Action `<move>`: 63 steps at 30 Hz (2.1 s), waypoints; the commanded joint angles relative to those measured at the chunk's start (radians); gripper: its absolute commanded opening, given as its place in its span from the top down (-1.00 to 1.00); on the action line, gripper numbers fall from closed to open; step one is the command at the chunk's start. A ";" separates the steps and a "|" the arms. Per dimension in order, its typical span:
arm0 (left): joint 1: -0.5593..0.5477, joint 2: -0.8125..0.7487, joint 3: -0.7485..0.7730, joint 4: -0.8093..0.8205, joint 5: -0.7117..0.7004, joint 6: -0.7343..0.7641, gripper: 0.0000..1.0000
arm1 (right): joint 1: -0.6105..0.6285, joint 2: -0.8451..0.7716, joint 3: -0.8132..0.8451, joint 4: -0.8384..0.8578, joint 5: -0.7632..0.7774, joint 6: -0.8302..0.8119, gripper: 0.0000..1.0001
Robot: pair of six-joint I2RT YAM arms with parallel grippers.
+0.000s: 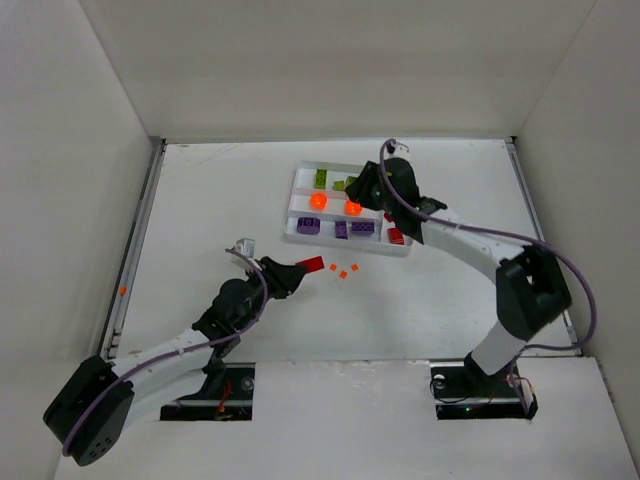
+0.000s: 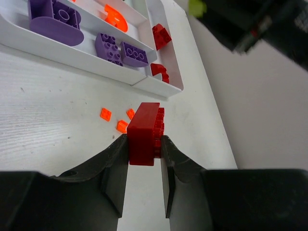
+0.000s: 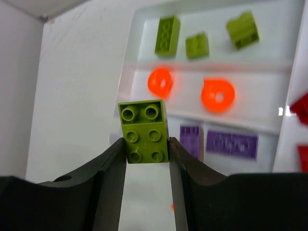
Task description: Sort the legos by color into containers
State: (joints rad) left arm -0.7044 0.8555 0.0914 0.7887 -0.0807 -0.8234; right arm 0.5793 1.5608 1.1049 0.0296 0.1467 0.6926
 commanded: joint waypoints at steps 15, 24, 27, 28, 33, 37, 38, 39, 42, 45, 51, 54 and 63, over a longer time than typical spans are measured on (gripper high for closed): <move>0.018 -0.047 -0.022 0.018 0.087 0.023 0.69 | -0.081 0.674 0.838 -0.353 0.119 -0.209 0.36; 0.024 -0.015 -0.022 0.038 0.084 0.021 0.68 | -0.091 0.755 0.902 -0.402 0.177 -0.237 0.29; 0.029 0.008 -0.018 0.046 0.091 0.020 0.68 | -0.095 0.757 0.911 -0.399 0.180 -0.240 0.12; 0.024 0.014 -0.018 0.053 0.088 0.021 0.68 | -0.097 0.754 0.911 -0.399 0.186 -0.237 0.03; 0.024 0.042 -0.010 0.061 0.079 0.032 0.68 | -0.092 0.691 0.877 -0.378 0.197 -0.232 -0.29; 0.015 0.057 0.014 0.050 0.059 0.036 0.69 | -0.091 0.563 0.782 -0.320 0.189 -0.234 -0.35; 0.006 0.065 0.028 0.044 0.056 0.036 0.69 | -0.089 0.518 0.744 -0.303 0.189 -0.235 -0.35; -0.006 0.074 0.047 0.035 0.055 0.038 0.69 | -0.085 0.466 0.692 -0.280 0.189 -0.232 -0.34; -0.057 0.118 0.117 -0.005 0.033 0.053 0.69 | -0.072 0.275 0.458 -0.154 0.198 -0.214 -0.24; -0.132 0.212 0.236 -0.043 -0.004 0.095 0.69 | -0.068 0.054 0.166 -0.024 0.217 -0.176 0.31; -0.211 0.471 0.509 -0.108 -0.039 0.200 0.69 | -0.071 -0.272 -0.288 0.078 0.327 -0.081 0.67; -0.203 0.589 0.643 -0.129 -0.048 0.237 0.69 | -0.089 -0.384 -0.428 0.093 0.379 -0.030 0.57; -0.188 0.962 1.050 -0.262 -0.036 0.303 0.69 | -0.137 -0.542 -0.638 0.147 0.445 0.067 0.02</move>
State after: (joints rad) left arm -0.8963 1.7645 1.0412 0.5728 -0.1127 -0.5724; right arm 0.4461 1.0618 0.4915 0.0742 0.5465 0.6979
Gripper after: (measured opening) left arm 0.261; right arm 0.482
